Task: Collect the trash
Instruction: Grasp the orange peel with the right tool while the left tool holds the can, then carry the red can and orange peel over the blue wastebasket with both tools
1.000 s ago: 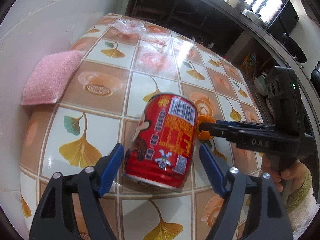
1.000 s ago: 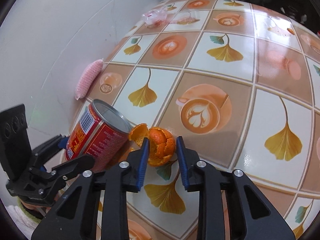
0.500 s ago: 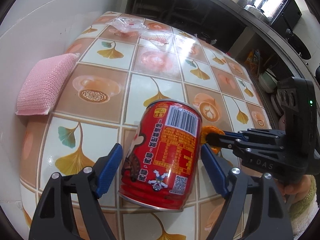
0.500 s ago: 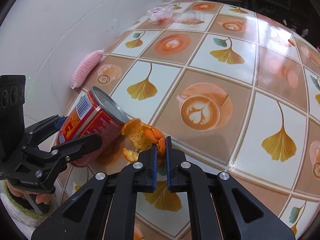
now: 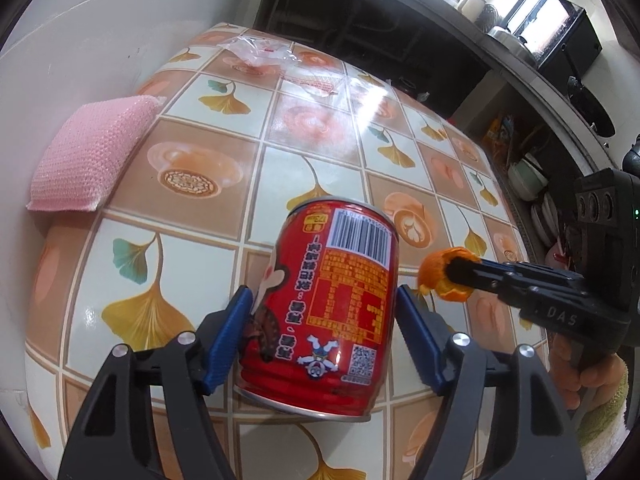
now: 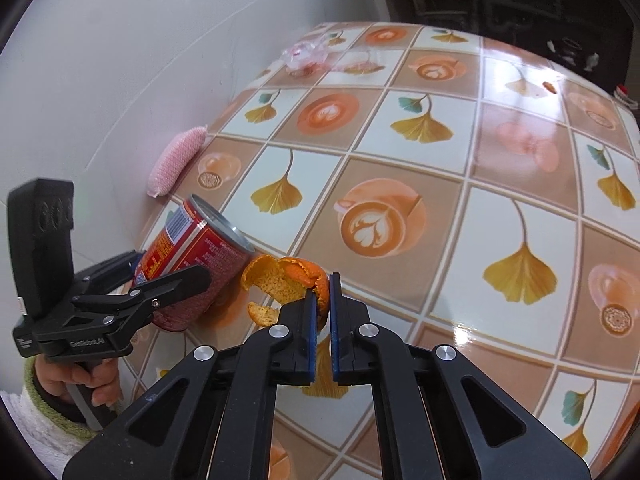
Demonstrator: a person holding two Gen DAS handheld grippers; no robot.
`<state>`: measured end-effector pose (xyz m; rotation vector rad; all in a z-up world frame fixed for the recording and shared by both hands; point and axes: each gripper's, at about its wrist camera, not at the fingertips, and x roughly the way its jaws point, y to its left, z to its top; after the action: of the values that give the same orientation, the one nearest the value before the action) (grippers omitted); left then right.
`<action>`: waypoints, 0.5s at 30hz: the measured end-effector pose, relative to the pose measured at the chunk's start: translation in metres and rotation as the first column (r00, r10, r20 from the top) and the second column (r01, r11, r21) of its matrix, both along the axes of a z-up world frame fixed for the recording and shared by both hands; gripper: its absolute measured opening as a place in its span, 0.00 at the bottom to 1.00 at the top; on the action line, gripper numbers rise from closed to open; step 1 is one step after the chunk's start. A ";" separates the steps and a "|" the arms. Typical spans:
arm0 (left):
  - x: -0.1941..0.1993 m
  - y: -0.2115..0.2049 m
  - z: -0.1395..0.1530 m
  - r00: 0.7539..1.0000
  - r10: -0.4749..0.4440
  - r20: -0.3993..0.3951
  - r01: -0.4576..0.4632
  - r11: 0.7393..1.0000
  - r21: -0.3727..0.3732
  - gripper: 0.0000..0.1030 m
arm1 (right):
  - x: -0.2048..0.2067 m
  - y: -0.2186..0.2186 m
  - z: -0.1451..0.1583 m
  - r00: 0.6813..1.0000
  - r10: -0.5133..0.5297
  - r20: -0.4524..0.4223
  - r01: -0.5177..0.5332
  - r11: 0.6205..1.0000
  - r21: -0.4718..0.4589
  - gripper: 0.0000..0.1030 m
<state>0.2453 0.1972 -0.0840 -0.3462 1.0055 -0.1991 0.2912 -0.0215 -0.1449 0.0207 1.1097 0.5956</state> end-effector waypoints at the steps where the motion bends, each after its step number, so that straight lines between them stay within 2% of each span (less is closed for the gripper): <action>1: -0.001 0.001 0.000 1.000 0.002 0.002 -0.002 1.000 -0.006 0.68 | 0.000 -0.001 0.001 1.000 -0.004 0.000 0.004 1.000 0.005 0.04; 6: -0.008 0.003 0.004 1.000 0.010 0.023 -0.009 0.999 -0.036 0.67 | -0.003 -0.012 0.007 1.000 -0.025 0.000 0.025 0.999 0.029 0.04; 15: -0.016 0.002 0.016 0.999 0.007 0.052 -0.004 0.999 -0.042 0.66 | -0.009 -0.024 0.015 0.998 -0.054 0.006 0.054 0.997 0.051 0.04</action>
<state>0.2291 0.1995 -0.0685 -0.3804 0.9496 -0.2237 0.2825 -0.0452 -0.1299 0.0921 1.0832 0.5747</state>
